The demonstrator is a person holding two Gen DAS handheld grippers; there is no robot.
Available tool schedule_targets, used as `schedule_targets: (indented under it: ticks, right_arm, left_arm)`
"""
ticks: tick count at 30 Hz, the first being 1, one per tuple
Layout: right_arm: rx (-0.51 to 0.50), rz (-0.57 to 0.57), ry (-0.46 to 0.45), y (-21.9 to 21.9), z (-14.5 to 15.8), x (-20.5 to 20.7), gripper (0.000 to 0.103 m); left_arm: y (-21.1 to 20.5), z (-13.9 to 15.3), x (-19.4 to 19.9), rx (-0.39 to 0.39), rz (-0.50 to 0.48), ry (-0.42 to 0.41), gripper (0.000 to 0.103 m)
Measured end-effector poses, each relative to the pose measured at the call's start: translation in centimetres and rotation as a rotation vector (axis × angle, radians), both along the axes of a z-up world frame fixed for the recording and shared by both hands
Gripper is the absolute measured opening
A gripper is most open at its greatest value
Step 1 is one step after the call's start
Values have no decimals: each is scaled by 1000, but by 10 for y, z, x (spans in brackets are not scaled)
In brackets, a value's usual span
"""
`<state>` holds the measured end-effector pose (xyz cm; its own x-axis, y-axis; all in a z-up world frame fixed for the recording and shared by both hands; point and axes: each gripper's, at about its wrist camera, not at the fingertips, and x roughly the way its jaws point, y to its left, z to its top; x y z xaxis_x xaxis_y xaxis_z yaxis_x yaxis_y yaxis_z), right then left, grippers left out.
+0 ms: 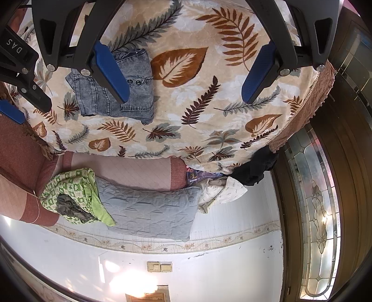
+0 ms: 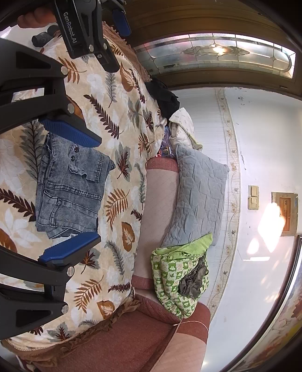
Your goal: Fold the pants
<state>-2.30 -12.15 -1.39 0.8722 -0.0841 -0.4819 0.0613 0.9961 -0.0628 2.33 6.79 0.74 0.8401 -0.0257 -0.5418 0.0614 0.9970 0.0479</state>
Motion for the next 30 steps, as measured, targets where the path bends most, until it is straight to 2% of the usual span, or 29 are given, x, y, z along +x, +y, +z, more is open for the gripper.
schedule_targets:
  ticks: [30]
  right_arm:
    - [1,-1,9,-1,-3,0,78]
  left_arm:
    - [4,-7,1,-12,5,10,97]
